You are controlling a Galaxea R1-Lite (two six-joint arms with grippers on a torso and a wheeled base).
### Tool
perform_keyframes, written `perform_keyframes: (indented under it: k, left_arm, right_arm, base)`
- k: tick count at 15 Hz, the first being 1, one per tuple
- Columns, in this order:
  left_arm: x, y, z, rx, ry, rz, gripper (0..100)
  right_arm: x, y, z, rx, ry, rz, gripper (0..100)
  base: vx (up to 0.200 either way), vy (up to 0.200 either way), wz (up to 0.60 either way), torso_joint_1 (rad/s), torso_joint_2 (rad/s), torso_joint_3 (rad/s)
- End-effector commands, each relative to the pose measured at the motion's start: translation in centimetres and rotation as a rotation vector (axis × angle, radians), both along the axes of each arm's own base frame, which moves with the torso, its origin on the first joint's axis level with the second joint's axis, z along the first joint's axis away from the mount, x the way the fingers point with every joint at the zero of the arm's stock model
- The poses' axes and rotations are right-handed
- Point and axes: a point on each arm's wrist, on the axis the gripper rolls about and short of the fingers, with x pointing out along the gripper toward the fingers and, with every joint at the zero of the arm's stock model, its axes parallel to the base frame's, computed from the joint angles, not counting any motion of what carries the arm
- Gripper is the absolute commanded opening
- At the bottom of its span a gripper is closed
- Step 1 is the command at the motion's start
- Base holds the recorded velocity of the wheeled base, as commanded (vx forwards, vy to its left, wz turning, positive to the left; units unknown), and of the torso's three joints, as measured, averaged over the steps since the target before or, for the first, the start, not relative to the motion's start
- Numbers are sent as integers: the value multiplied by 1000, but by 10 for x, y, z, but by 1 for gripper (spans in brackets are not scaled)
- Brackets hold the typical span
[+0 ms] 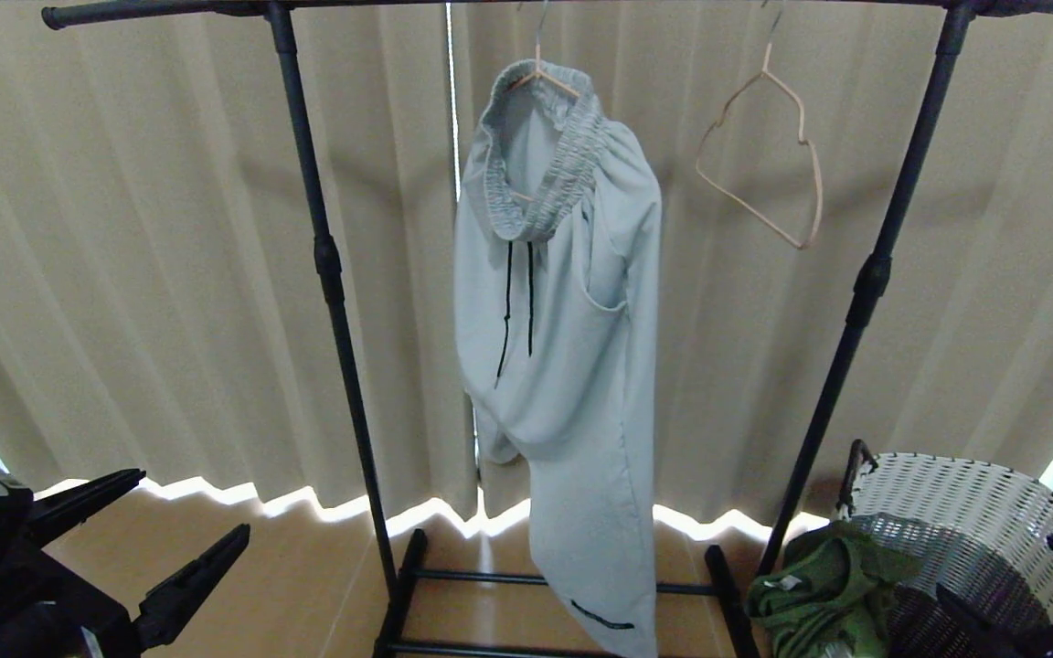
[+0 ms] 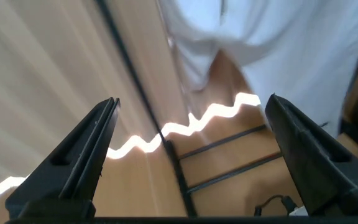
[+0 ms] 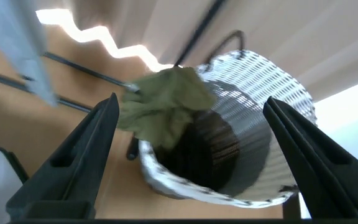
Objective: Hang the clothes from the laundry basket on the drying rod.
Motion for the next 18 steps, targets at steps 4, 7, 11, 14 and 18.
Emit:
perform_keyframes:
  k: [4, 7, 11, 14, 18]
  left_arm:
    - [-1, 0, 0, 0, -1, 0, 100]
    - [-1, 0, 0, 0, -4, 0, 100]
    - [2, 2, 1, -4, 0, 18, 100]
    - [7, 4, -1, 0, 23, 41, 100]
    - [7, 4, -2, -1, 28, 42, 100]
  right_arm:
    - [0, 0, 1, 0, -3, 1, 100]
    - [0, 0, 1, 1, -6, 1, 100]
    - [0, 0, 1, 0, -10, -1, 100]
    - [0, 0, 1, -1, -8, -4, 100]
    - [0, 0, 1, 2, -10, -3, 100]
  base:
    - [0, -100, 0, -1, 2, 2]
    - [0, 0, 0, 0, 0, 0]
    - [0, 0, 0, 0, 0, 0]
    - [0, 0, 0, 0, 0, 0]
    - [100, 0, 0, 1, 0, 0]
